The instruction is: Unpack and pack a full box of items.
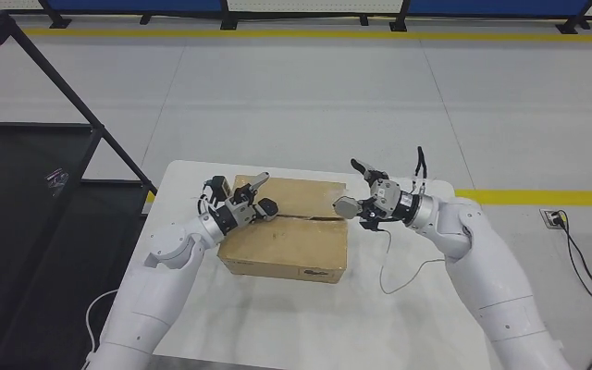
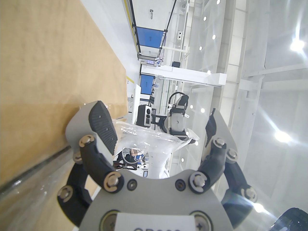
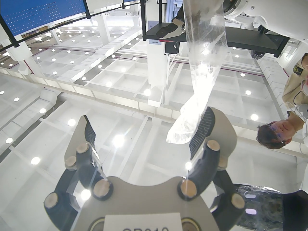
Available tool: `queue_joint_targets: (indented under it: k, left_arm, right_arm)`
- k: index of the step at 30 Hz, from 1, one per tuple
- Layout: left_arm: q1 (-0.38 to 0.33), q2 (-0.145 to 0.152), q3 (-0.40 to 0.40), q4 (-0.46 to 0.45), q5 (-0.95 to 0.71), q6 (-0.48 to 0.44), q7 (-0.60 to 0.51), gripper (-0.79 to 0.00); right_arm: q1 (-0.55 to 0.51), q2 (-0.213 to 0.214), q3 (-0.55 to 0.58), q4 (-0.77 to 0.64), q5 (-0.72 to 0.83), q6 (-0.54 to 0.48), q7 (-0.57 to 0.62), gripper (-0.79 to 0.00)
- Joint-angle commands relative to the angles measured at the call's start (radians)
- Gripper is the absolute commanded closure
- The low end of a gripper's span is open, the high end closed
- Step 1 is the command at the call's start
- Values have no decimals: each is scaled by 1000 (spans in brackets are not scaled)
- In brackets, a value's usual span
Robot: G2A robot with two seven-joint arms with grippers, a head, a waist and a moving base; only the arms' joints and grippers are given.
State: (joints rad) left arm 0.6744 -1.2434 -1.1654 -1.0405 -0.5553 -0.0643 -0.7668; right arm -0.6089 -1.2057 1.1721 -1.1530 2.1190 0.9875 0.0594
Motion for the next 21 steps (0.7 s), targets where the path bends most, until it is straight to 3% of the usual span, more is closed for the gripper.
queue_joint_targets:
  k: [1,21]
  left_arm:
    - [-4,-2,4,8,2,0,-1,-785]
    - [-22,-14,12,49,1,-15,-8,-785]
  right_arm:
    - [-8,2,6,-2,7,1,-11,-785]
    - [-46,7,39,-32,-21,-83,-57,-785]
